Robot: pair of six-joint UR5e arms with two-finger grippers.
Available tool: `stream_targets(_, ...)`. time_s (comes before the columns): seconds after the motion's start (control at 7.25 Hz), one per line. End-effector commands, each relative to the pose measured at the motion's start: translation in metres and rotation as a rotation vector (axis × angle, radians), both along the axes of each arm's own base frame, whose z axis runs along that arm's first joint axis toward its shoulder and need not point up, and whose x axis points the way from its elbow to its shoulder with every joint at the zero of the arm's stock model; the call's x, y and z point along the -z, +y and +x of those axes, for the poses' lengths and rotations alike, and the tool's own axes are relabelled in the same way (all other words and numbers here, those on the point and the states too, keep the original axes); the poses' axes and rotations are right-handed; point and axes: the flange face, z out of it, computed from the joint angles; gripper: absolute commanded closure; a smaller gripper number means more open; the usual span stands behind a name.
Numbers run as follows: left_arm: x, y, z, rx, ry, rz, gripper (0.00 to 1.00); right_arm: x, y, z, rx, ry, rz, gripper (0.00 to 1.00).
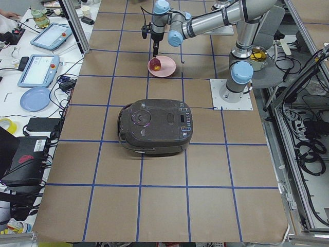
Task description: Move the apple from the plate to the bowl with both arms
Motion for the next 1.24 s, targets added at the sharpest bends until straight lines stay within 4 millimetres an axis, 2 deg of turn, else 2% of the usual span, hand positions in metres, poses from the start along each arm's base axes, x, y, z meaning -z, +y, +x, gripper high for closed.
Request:
stream_targets(0.0, 0.047, -0.010, -0.001, -0.114, 0.000, 0.070, 0.00, 0.088, 0.045, -0.008, 0.010, -0.029, 0.012, 0.12)
stream_targets(0.14, 0.056, -0.019, -0.003, -0.140, -0.002, 0.085, 0.00, 0.103, 0.051, -0.006, 0.010, -0.010, -0.031, 0.18)
stream_targets(0.28, 0.065, -0.024, -0.003, -0.147, -0.005, 0.098, 0.00, 0.125, 0.047, -0.004, 0.016, -0.048, -0.030, 0.29)
stream_targets(0.41, 0.071, -0.024, -0.004, -0.204, 0.003, 0.112, 0.09, 0.134, 0.045, -0.004, 0.019, -0.056, -0.020, 0.56)
stream_targets(0.55, 0.075, -0.024, -0.004, -0.180, -0.001, 0.128, 0.75, 0.135, 0.045, -0.004, 0.017, -0.055, -0.018, 0.84)
stream_targets(0.69, 0.075, -0.024, -0.005, -0.174, 0.000, 0.127, 1.00, 0.133, 0.044, -0.006, 0.018, -0.042, -0.015, 0.93)
stream_targets(0.83, 0.069, -0.025, -0.004, -0.168, -0.004, 0.110, 1.00, 0.130, 0.043, -0.007, 0.017, -0.036, -0.016, 0.99)
stream_targets(0.97, 0.053, -0.029, 0.004, -0.114, -0.007, 0.080, 1.00, 0.125, 0.041, -0.007, 0.017, -0.036, -0.024, 1.00)
stream_targets(1.1, 0.037, -0.035, 0.008, -0.117, 0.003, 0.080, 1.00, 0.121, 0.036, 0.005, 0.015, -0.066, 0.012, 1.00)
